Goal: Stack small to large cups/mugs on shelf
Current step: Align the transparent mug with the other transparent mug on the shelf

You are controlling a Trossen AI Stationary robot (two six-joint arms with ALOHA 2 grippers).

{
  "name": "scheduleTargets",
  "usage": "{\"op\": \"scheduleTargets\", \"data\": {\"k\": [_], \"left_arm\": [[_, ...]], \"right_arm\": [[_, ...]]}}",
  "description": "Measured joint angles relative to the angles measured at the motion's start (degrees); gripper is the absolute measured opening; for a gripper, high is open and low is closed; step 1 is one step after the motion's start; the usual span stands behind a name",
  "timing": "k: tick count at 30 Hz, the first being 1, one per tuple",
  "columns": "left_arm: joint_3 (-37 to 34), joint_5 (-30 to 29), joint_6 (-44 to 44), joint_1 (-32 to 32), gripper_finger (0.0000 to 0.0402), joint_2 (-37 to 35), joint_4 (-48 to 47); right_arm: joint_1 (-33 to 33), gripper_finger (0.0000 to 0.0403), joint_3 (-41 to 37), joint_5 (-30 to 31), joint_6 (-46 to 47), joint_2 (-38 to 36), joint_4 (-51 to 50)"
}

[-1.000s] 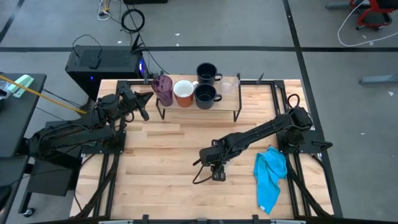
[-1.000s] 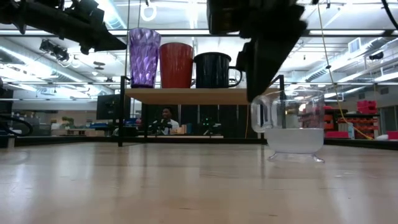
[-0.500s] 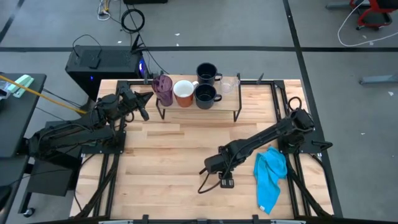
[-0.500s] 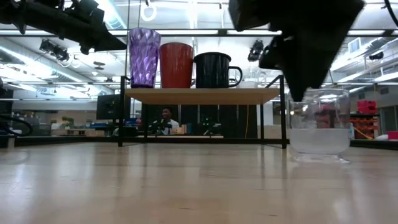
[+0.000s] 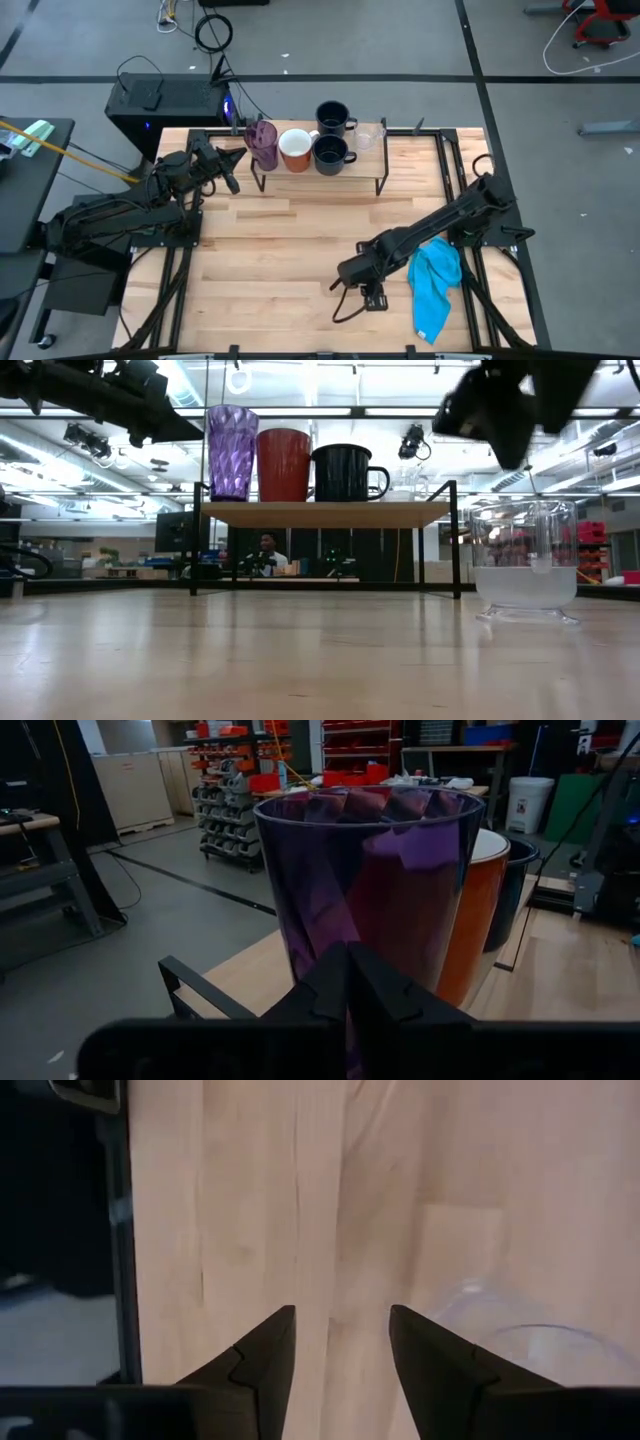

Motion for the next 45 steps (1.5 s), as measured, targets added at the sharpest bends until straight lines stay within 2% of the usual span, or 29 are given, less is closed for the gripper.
{"op": "scheduleTargets", "data": {"k": [7,11,16,28,40,45], "left_arm": [[0.0,0.0,0.0,0.0,0.0024,0.0,0.0],[0.0,0.0,0.0,0.0,0.0018,0.0,0.0],[0.0,0.0,0.0,0.0,0.0014,0.0,-0.3],[0.0,0.0,0.0,0.0,0.002,0.0,-0.3],[0.0,0.0,0.0,0.0,0.0024,0.0,-0.3],[0.0,0.0,0.0,0.0,0.0021,0.0,-0.4]], "right_arm": [[-0.2,0.0162,0.0,3.7,1.6,-3.7,3.5],[0.0,0.0156,0.0,3.6,0.6,-1.8,7.7],[0.4,0.0152,-0.1,3.7,-0.3,1.3,7.7],[2.5,0.0139,-0.1,4.2,5.6,2.8,-1.9],[3.7,0.0136,-1.0,2.0,9.3,2.6,-13.3],[4.1,0.0136,-0.9,-0.2,10.1,0.5,-10.9]]}}
